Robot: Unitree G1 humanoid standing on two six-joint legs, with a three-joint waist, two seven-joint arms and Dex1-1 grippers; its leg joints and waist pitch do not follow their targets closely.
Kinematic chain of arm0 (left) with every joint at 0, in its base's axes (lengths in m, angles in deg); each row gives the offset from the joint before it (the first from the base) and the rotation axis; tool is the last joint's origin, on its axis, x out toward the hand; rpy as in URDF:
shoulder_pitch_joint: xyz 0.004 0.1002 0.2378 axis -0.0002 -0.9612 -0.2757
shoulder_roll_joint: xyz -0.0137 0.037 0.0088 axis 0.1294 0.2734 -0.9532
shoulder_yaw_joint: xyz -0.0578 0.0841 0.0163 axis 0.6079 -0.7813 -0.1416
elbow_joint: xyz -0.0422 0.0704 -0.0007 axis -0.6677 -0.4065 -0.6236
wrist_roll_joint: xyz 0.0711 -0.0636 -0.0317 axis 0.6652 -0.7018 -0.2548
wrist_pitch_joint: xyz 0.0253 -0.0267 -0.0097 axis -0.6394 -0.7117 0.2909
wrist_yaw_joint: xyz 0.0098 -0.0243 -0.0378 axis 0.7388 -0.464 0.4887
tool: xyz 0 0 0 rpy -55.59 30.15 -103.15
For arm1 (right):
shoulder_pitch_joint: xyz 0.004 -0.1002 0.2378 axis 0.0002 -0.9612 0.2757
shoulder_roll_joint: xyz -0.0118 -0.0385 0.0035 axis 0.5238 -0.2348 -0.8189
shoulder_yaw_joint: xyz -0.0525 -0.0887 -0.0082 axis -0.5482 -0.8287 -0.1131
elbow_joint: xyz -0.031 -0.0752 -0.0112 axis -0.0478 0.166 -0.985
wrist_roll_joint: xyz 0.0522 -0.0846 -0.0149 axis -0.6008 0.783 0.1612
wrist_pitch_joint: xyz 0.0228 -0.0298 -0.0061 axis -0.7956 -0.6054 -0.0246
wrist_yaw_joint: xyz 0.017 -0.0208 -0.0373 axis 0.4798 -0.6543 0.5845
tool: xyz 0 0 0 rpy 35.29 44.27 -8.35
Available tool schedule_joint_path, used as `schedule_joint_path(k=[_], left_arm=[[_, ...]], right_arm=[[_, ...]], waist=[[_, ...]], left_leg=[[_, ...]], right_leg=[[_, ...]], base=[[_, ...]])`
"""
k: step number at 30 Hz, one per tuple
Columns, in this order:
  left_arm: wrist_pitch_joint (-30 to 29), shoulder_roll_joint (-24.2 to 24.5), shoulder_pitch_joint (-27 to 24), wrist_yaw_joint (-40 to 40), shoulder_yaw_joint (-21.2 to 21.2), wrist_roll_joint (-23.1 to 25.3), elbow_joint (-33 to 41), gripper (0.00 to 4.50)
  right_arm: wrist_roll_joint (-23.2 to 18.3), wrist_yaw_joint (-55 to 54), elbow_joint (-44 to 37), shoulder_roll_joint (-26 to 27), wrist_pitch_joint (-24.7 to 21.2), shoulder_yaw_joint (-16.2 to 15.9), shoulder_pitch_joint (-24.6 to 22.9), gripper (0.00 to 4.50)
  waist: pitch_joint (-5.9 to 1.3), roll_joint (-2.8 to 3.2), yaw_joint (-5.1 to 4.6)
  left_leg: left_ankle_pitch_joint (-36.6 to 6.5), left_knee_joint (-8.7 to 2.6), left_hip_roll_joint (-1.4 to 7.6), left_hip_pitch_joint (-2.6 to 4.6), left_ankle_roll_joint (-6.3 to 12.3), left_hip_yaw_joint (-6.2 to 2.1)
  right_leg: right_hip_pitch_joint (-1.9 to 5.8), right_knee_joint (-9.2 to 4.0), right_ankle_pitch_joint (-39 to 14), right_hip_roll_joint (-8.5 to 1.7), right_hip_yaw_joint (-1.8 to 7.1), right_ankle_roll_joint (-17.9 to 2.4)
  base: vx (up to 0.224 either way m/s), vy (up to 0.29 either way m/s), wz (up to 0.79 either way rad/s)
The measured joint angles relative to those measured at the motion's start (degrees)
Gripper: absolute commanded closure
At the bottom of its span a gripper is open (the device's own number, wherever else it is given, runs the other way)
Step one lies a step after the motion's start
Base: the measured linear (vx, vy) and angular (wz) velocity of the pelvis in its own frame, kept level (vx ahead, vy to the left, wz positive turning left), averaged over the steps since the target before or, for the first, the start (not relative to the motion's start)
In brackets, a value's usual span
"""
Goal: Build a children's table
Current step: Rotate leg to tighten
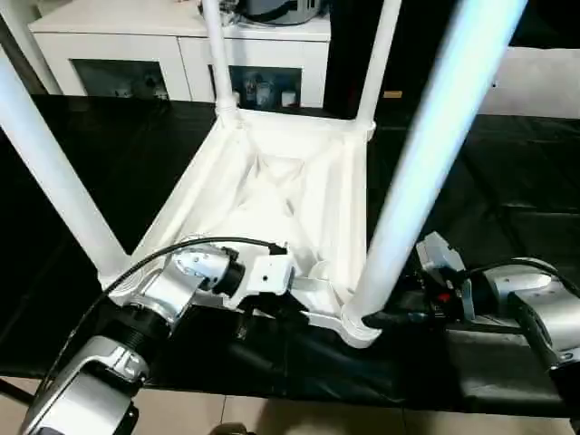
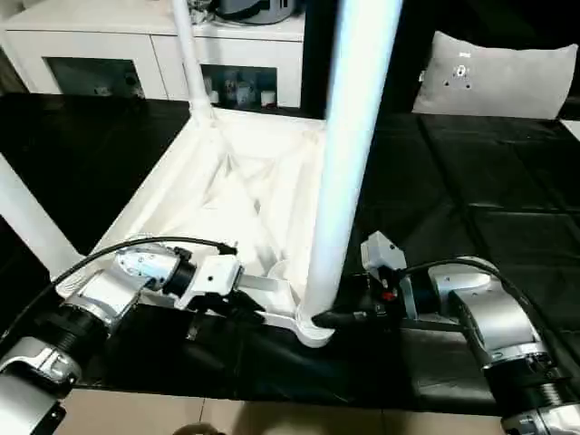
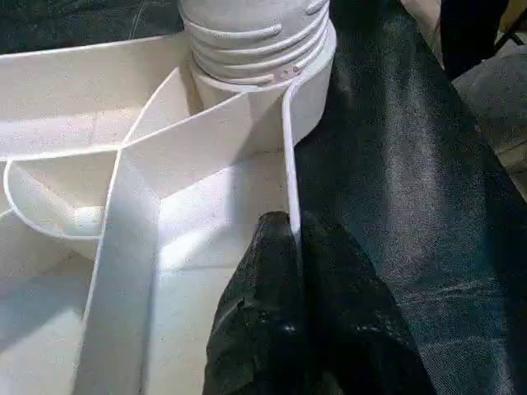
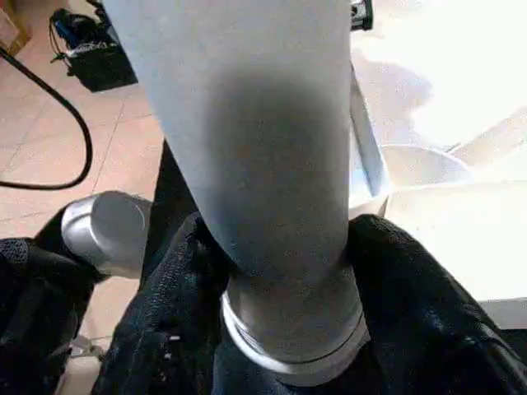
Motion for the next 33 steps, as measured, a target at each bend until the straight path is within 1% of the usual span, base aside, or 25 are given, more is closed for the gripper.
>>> schedule_joint_path(k=[3, 6, 8, 9, 10, 11, 12, 13, 15, 17, 20, 22, 24, 25, 26, 27, 28, 29, 31, 32, 33], left_arm=[[-1.44, -0.17, -0.01, -0.27, 0.31, -0.49, 0.00, 4.50], [-5.51, -0.52, -0.02, 0.63, 1.14, -0.94, 0.42, 4.50], [-10.22, -1.25, -0.02, 4.58, 2.78, -0.26, 0.74, 4.50], [-12.27, -1.60, -0.03, 6.56, 3.34, 0.19, 0.86, 4.50], [-14.82, -2.25, -0.07, 9.36, 4.18, 0.62, 1.03, 4.50], [-16.35, -2.80, -0.07, 11.13, 4.55, 0.82, 1.20, 4.50], [-18.14, -3.79, -0.12, 12.97, 4.95, 0.85, 1.39, 4.50], [-19.90, -5.17, -0.14, 15.58, 5.52, 1.09, 1.47, 4.50], [-22.97, -7.33, -0.18, 20.08, 6.43, 1.89, 2.06, 4.50], [-26.12, -9.74, 0.06, 25.54, 7.39, 2.79, 2.10, 4.50], [-28.67, -12.11, 0.33, 30.60, 7.92, 3.82, 2.51, 4.50], [-29.71, -13.70, 0.39, 33.50, 8.17, 4.63, 2.88, 4.50], [-30.33, -14.34, 0.25, 34.10, 7.98, 4.65, 3.79, 4.50], [-30.47, -14.80, -0.15, 34.08, 7.35, 4.66, 4.71, 4.50], [-30.48, -14.81, -0.35, 33.86, 7.18, 4.65, 5.18, 4.50], [-30.47, -14.80, -0.38, 33.50, 7.09, 4.65, 5.35, 4.50], [-30.43, -14.80, -0.48, 33.01, 6.91, 4.62, 5.73, 4.50], [-30.19, -14.79, -0.47, 32.69, 6.78, 4.60, 5.88, 4.50], [-27.51, -13.88, -0.48, 31.00, 6.19, 4.56, 5.89, 4.50], [-26.17, -13.00, -0.54, 29.71, 5.99, 4.45, 5.89, 4.50], [-24.34, -12.18, -0.72, 28.70, 5.86, 4.44, 5.77, 4.50]], right_arm=[[-0.99, -0.90, -0.72, 0.43, -1.09, 0.63, -1.08, 2.49], [-1.45, -4.76, -2.36, 2.49, -3.48, 1.83, -2.37, 2.52], [-1.00, -11.14, -2.59, 5.04, -5.99, 3.39, -2.31, 2.52], [-0.41, -14.74, -2.65, 6.84, -6.95, 4.24, -2.21, 2.52], [0.65, -19.71, -2.49, 9.44, -7.95, 5.45, -1.96, 2.52], [1.10, -23.01, -2.23, 10.86, -8.55, 6.01, -1.54, 2.52], [1.77, -26.05, -2.02, 12.00, -9.16, 6.69, -1.18, 2.52], [2.75, -29.64, -1.41, 13.56, -9.89, 7.21, -0.37, 2.53], [3.91, -36.07, -0.55, 16.26, -11.44, 8.21, 1.10, 2.53], [5.55, -43.60, 0.45, 19.78, -12.44, 9.29, 2.62, 2.54], [6.67, -50.88, 1.36, 22.59, -12.07, 10.41, 3.55, 2.54], [7.20, -53.70, 2.20, 24.14, -10.74, 11.45, 3.96, 1.85], [7.00, -54.25, 2.29, 24.69, -10.45, 12.05, 3.56, 1.84], [6.99, -54.43, 2.06, 24.65, -10.12, 12.56, 2.92, 1.63], [6.97, -54.22, 1.89, 24.60, -10.01, 12.58, 2.77, 1.63], [6.90, -53.76, 1.77, 24.14, -10.01, 12.57, 2.72, 1.63], [6.77, -52.99, 1.65, 23.59, -9.96, 12.55, 2.64, 1.41], [6.68, -52.34, 1.61, 23.15, -9.91, 12.51, 2.62, 1.41], [5.55, -48.35, 0.43, 20.14, -9.72, 11.98, 1.88, 1.26], [5.03, -46.04, -0.26, 18.44, -9.68, 11.38, 1.55, 1.08], [4.63, -43.67, -0.86, 17.24, -9.54, 11.04, 1.27, 1.02]], waist=[[0.00, 0.00, 0.03], [-0.03, 0.06, -0.24], [-0.05, 0.08, -0.84], [-0.03, 0.05, -1.51], [0.01, -0.01, -2.56], [0.02, -0.01, -3.45], [0.02, -0.01, -4.07], [0.03, -0.04, -4.93], [0.01, 0.00, -5.80], [-0.05, 0.10, -6.46], [-0.05, 0.09, -6.63], [-0.05, 0.09, -6.68], [-0.05, 0.10, -6.48], [-0.09, 0.17, -6.21], [-0.09, 0.17, -6.01], [-0.09, 0.17, -5.80], [-0.13, 0.23, -5.45], [-0.16, 0.28, -5.15], [-0.21, 0.39, -4.52], [-0.20, 0.38, -4.37], [-0.18, 0.35, -4.19]], left_leg=[[0.00, 0.01, 0.00, 0.02, 0.00, 0.00], [0.04, -0.01, 0.01, 0.03, -0.07, 0.05], [0.15, -0.02, 0.04, 0.27, -0.25, 0.05], [0.19, -0.06, 0.06, 0.40, -0.38, 0.05], [0.08, -0.08, 0.07, 0.61, -0.74, 0.05], [0.09, -0.06, 0.12, 0.69, -0.76, 0.05], [0.09, -0.06, 0.17, 0.77, -0.76, 0.05], [0.09, -0.03, 0.28, 0.75, -0.76, 0.02], [0.09, -0.09, 0.37, 0.75, -0.76, 0.01], [0.08, -0.10, 0.35, 0.98, -0.75, 0.01], [0.01, -0.12, 0.31, 1.03, -0.64, 0.00], [-0.07, -0.14, 0.27, 1.02, -0.54, 0.00], [-0.15, -0.18, 0.17, 0.97, -0.41, 0.01], [-0.21, -0.22, 0.08, 0.92, -0.32, 0.01], [-0.28, -0.26, 0.01, 0.92, -0.33, 0.01], [-0.35, -0.27, -0.02, 0.83, -0.30, 0.01], [-0.35, -0.30, -0.04, 0.70, -0.22, 0.01], [-0.28, -0.37, -0.04, 0.57, -0.11, 0.01], [-0.29, -0.30, -0.04, 0.14, -0.07, 0.01], [-0.31, -0.26, -0.04, 0.03, -0.05, 0.03], [-0.32, -0.20, -0.04, -0.06, -0.04, 0.04]], right_leg=[[0.01, 0.00, 0.01, 0.00, 0.01, -0.01], [0.11, 0.03, 0.04, 0.01, 0.05, -0.04], [0.30, 0.02, 0.09, 0.05, 0.05, -0.07], [0.37, -0.03, 0.09, 0.08, 0.04, -0.07], [0.51, -0.12, 0.09, 0.09, -0.02, -0.06], [0.62, -0.23, 0.09, 0.08, -0.15, -0.05], [0.71, -0.38, 0.08, 0.08, -0.26, -0.05], [0.80, -0.58, 0.09, 0.08, -0.50, -0.03], [0.93, -0.93, 0.11, 0.09, -0.70, 0.00], [1.11, -1.11, 0.12, 0.09, -0.73, 0.02], [1.23, -1.31, 0.13, 0.09, -0.72, 0.04], [1.22, -1.40, 0.18, 0.08, -0.64, 0.13], [1.18, -1.41, 0.28, 0.06, -0.47, 0.27], [1.15, -1.38, 0.33, 0.03, -0.35, 0.29], [1.14, -1.29, 0.34, 0.01, -0.26, 0.29], [1.11, -1.14, 0.35, 0.01, -0.16, 0.27], [1.02, -1.06, 0.33, 0.01, -0.11, 0.31], [0.85, -1.01, 0.30, 0.02, -0.10, 0.28], [0.38, -0.62, 0.30, 0.01, -0.05, -0.01], [0.19, -0.40, 0.16, 0.01, 0.02, -0.06], [0.00, -0.15, 0.02, 0.00, 0.05, -0.12]], base=[[0.000, 0.000, 0.00], [0.000, 0.000, 0.00], [0.000, 0.000, 0.00], [0.000, 0.000, 0.00], [0.000, 0.000, 0.00], [0.000, 0.000, 0.00], [0.000, 0.000, 0.00], [0.000, 0.000, 0.00], [0.000, 0.000, 0.00], [0.000, 0.000, 0.00], [0.000, 0.000, 0.00], [0.000, 0.000, 0.00], [0.000, 0.000, 0.00], [0.000, 0.000, 0.00], [0.000, 0.000, 0.00], [0.000, 0.000, 0.00], [0.000, 0.000, 0.00], [0.000, 0.000, 0.00], [0.000, 0.000, 0.00], [0.000, 0.000, 0.00], [0.000, 0.000, 0.00]])
